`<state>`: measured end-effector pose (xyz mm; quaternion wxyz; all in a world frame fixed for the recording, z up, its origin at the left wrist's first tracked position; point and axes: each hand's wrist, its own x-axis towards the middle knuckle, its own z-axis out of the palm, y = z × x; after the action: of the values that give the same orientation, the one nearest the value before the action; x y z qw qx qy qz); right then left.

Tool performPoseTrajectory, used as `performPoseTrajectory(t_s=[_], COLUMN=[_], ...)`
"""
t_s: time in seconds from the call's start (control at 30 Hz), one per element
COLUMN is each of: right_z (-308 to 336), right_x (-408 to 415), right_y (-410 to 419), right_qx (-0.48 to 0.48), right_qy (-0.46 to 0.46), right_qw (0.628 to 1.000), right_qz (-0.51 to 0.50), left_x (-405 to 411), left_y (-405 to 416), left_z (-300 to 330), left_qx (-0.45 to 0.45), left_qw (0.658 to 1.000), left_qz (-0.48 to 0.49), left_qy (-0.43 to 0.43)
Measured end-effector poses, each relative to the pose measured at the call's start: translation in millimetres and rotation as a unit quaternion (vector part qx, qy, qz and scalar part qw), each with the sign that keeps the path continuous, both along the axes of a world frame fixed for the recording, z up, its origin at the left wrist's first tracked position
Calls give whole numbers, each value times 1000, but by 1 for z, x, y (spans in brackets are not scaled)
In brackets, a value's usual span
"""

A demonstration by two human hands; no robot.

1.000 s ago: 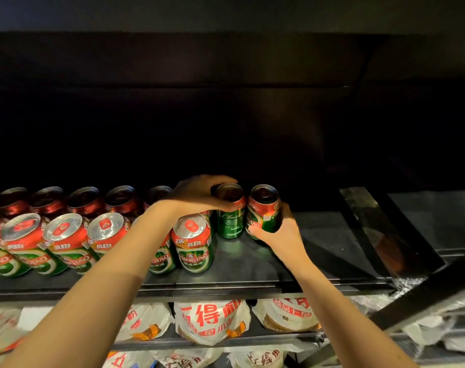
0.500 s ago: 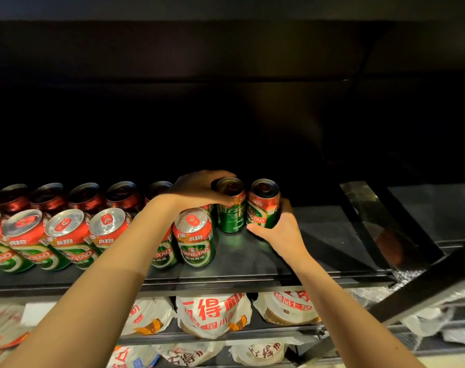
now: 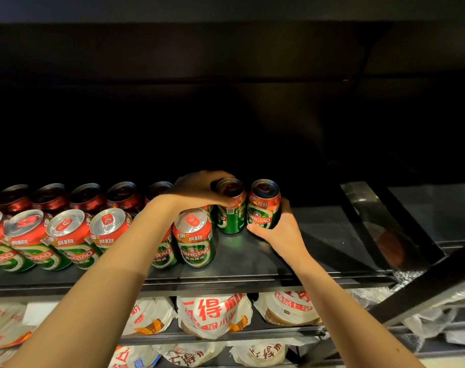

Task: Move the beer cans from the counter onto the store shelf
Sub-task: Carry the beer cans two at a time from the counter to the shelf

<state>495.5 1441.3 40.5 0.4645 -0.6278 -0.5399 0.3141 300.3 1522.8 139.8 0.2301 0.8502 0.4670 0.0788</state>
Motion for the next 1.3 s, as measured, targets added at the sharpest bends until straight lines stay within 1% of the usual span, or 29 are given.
performPoseTrajectory(t_s=[0.07, 0.17, 0.3, 0.47, 0.53, 0.63, 0.7, 0.77, 0.83, 1.0, 1.17, 1.3], right_z=[1, 1, 0, 0, -1, -3, -3, -3, -3, -5, -5, -5], right_x=[1, 2, 1, 0, 1, 3, 4, 3, 3, 4, 4, 5], right_y=[-1, -1, -1, -1, 0, 1, 1, 1, 0, 1, 1, 0], right_qx=[2, -4, -9, -12, -7, -2, -3, -4, -2, 0, 5, 7], right_qy=[5, 9, 8, 8, 7, 9, 6, 4, 9, 18, 18, 16], right_qw=[1000, 1000, 1000, 1000, 1000, 1000, 1000, 1000, 1000, 1000, 1000, 1000], right_qz=[-3, 3, 11, 11, 10, 5, 4, 9, 16, 20, 17, 12], left_x=[1, 2, 4, 6, 7, 5, 1, -1, -1, 4, 5, 6], left_y=[-1, -4, -8, -6, -8, -12, -10, -7, -6, -8, -10, -11], left_z=[-1, -7, -6, -10, -7, -2, 1, 1, -1, -7, -6, -5], left_qx=[11, 52, 83, 90, 93, 72, 28, 0, 14, 81, 84, 85], left_qw=[1000, 998, 996, 992, 992, 996, 999, 999, 999, 995, 994, 994], left_qz=[16, 48, 36, 83, 86, 47, 22, -1, 2, 59, 70, 62], left_qy=[-7, -7, -9, 27, 30, -3, -38, -48, -44, -11, -17, -3])
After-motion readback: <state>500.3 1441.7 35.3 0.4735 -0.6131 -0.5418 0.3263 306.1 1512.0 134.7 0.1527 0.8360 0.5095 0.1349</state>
